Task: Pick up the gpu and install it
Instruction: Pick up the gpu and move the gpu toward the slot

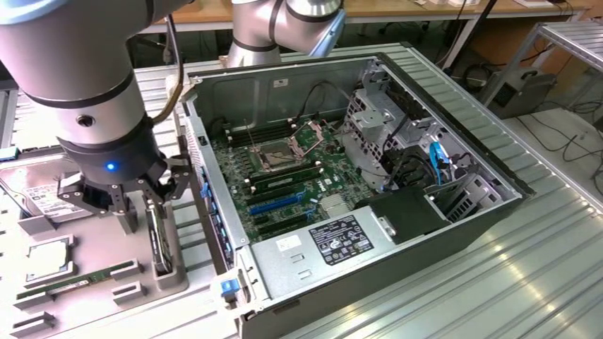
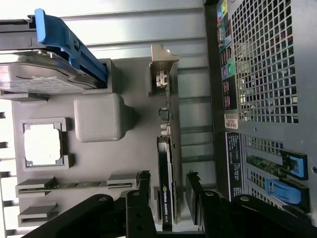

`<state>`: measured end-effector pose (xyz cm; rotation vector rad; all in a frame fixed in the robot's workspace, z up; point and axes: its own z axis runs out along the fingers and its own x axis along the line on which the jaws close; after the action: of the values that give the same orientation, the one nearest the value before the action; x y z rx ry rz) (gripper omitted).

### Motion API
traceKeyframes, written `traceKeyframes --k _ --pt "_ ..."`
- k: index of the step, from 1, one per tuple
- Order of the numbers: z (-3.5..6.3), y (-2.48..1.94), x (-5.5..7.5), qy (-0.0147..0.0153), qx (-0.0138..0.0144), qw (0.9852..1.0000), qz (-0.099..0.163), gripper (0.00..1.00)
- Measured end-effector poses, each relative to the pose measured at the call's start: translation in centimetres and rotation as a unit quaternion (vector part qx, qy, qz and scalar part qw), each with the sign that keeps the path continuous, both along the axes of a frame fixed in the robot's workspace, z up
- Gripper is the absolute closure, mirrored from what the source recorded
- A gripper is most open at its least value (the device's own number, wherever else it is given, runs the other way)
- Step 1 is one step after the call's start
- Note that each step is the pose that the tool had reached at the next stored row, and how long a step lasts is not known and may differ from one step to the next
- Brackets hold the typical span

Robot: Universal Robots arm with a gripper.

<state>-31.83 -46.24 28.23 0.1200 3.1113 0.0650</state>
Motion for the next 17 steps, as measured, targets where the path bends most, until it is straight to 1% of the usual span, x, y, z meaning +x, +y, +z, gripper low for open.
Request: traceKeyframes --k 1,3,4,8,11,13,14,16,17 --pt "-0.37 0.00 0.0 -0.0002 0.0000 1.0000 0.000 0.58" --pt "-0.72 0.00 0.0 -0.0003 0.0000 1.0000 0.000 0.58" --pt "-1.07 0.00 0.0 -0.0005 0.0000 1.0000 0.000 0.58" --pt "-1.95 0.02 0.0 -0.0016 0.0000 1.0000 0.000 0.58" --pt "-2.27 0.12 0.0 -0.0017 0.0000 1.0000 -0.001 0.58" --pt "-2.44 0.24 0.0 -0.0017 -0.0001 1.0000 -0.002 0.58" --pt "-2.52 0.35 0.0 -0.0017 -0.0001 1.0000 -0.002 0.58" --pt "-2.90 0.72 -0.1 -0.0020 0.0001 1.0000 -0.003 0.58" --pt "-3.02 0.75 -0.1 -0.0022 0.0000 1.0000 -0.003 0.58"
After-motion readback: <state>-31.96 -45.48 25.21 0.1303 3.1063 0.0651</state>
